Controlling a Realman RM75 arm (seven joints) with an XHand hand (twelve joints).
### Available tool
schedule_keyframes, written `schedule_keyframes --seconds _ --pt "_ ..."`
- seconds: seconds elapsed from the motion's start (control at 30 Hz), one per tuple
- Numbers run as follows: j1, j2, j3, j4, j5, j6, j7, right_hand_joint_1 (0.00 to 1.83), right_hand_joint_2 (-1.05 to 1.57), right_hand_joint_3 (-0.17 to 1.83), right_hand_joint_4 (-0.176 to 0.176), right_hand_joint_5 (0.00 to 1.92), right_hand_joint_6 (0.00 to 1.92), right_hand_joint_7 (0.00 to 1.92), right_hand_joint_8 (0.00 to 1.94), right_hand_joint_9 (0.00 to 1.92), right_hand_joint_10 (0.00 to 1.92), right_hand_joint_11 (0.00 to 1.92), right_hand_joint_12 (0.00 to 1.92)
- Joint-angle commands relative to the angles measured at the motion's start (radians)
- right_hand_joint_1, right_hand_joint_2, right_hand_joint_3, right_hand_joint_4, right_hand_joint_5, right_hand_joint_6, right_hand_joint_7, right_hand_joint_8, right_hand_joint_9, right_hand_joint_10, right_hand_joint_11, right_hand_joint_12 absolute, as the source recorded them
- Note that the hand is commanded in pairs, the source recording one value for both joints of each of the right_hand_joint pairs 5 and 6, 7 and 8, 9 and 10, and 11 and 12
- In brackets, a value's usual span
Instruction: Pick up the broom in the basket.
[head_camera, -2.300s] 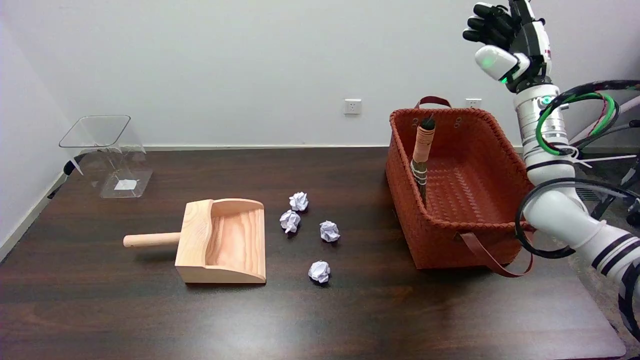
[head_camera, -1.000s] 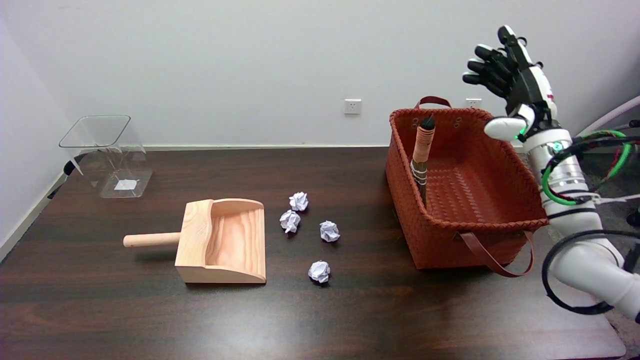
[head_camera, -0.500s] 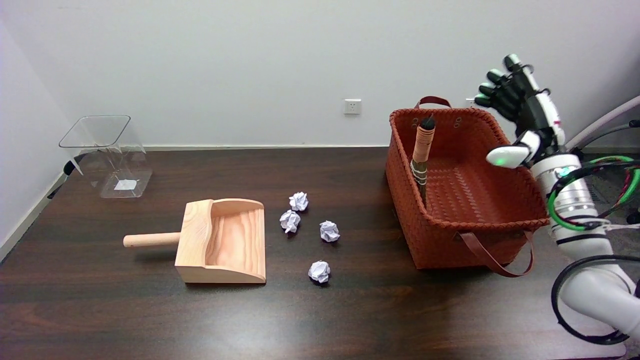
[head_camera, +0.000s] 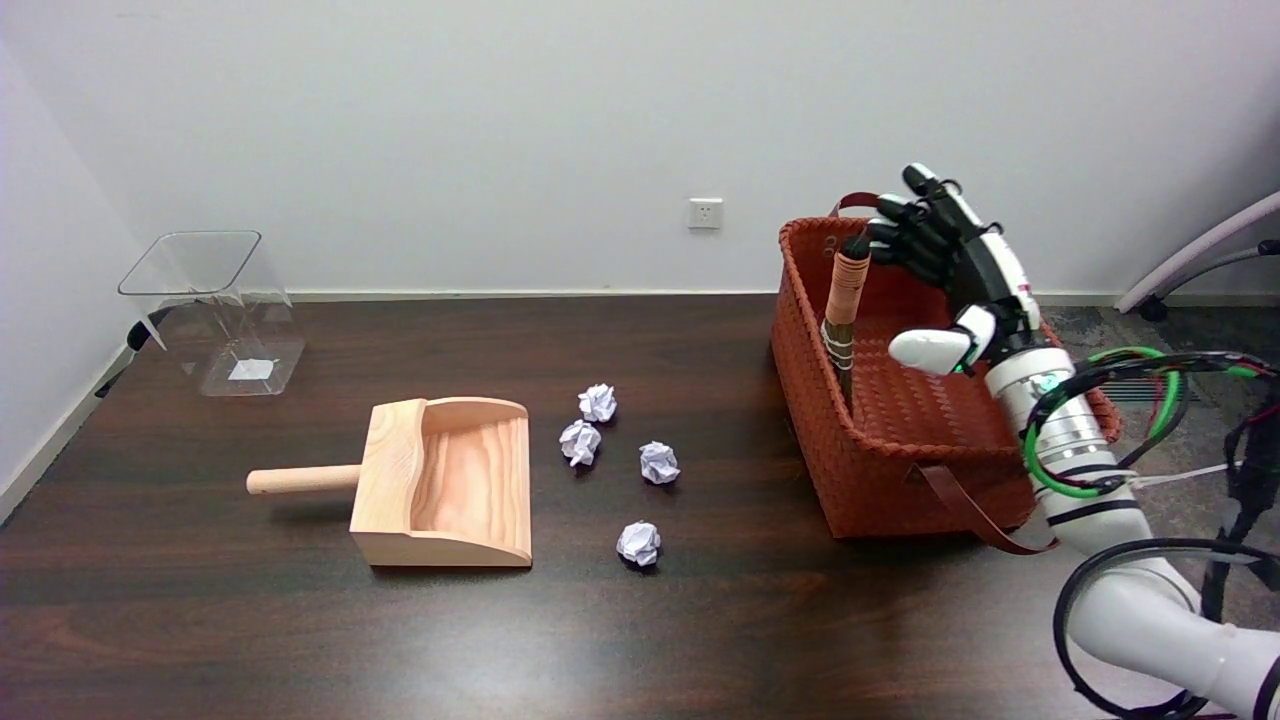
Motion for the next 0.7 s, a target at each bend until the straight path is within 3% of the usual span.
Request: schedule_keyframes --seconds 0.03,0.23,0.3,0.33,0.7 --pt "0.071 -0.018 -0.183 0.014 -0.007 0.033 0.018 1.04 -0.62 0.81 0.0 0.19 0.19 0.41 0.41 0.49 0.49 0.58 0.58" --pt "0.11 -0.065 -0.202 0.061 -0.008 0.024 0.017 1.04 -0.58 0.78 0.0 0.23 0.23 0.43 0.43 0.5 0.5 0.56 0.56" --pt "0.113 -0.07 -0.117 0.032 -0.171 0.072 0.073 1.05 -0.58 0.83 0.0 0.24 0.24 0.42 0.42 0.48 0.48 0.54 0.54" --pt "0.132 -0.081 -0.204 0.089 -0.009 0.019 0.016 1.05 -0.58 0.83 0.0 0.23 0.23 0.42 0.42 0.48 0.48 0.53 0.53" --pt "0.29 -0.094 -0.301 0.199 -0.002 0.01 0.041 1.05 -0.58 0.83 0.0 0.25 0.25 0.43 0.43 0.48 0.48 0.51 0.51"
